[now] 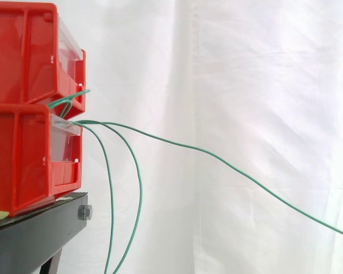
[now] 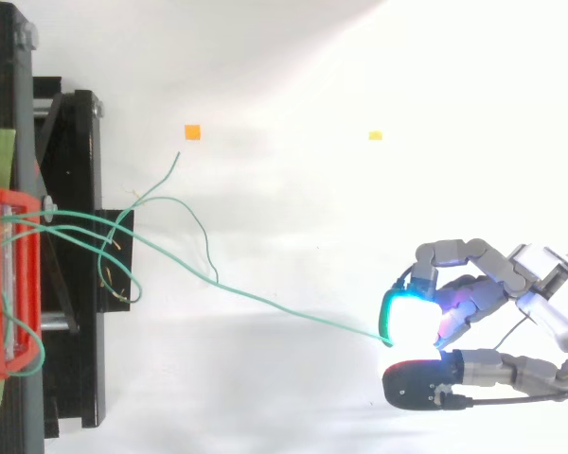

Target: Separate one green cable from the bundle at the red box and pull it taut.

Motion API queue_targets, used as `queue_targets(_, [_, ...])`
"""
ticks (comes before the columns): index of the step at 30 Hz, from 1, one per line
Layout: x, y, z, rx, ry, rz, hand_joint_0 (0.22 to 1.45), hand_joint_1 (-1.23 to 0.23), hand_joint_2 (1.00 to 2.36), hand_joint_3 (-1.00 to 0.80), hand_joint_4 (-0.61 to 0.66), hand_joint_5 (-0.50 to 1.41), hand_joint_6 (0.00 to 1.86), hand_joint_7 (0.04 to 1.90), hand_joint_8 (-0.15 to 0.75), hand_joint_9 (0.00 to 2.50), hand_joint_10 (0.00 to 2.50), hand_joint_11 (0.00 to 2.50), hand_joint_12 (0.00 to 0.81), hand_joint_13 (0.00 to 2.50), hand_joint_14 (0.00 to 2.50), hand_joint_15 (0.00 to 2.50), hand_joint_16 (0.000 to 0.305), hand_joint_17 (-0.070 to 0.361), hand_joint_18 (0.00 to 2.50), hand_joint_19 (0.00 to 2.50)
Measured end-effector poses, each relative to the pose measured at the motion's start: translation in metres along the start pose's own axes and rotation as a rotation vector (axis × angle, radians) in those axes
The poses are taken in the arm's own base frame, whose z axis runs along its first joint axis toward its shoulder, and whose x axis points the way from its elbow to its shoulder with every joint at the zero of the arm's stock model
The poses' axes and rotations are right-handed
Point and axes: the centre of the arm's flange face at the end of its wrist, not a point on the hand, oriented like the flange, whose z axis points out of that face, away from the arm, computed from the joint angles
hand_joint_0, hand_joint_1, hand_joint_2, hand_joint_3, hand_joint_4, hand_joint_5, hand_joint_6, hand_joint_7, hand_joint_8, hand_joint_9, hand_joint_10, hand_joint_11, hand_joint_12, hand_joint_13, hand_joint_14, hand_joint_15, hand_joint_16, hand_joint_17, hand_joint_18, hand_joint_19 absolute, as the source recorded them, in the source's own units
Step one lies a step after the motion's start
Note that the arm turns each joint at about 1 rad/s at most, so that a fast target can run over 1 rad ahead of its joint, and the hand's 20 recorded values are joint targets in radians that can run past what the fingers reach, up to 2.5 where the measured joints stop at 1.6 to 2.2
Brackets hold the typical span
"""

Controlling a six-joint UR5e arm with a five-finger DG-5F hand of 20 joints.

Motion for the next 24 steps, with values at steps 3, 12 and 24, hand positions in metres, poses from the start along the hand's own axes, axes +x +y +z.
queue_targets(3, [-0.0001,-0.0001,-0.0001,0.000,0.000,0.000,0.67,-0.77,1.00,-0.43,0.07,-0.06,0.93,1.31,0.317,1.29,0.01,0.32,0.266,0.91,0.02,0.61,0.033,0.075,0.63,0.70])
queue_targets(12, [0.0000,-0.0001,-0.0002,0.001,0.001,0.000,0.67,-0.75,1.00,-0.44,0.07,-0.07,0.94,1.27,0.330,1.34,0.01,0.40,0.273,0.86,0.02,0.52,0.033,0.074,0.56,0.65])
queue_targets(24, [0.0010,0.0000,-0.0012,-0.001,0.003,0.000,0.67,-0.76,1.00,-0.43,0.08,-0.06,0.94,1.27,0.321,1.41,0.02,0.58,0.271,0.94,0.02,0.63,0.033,0.075,0.61,0.69])
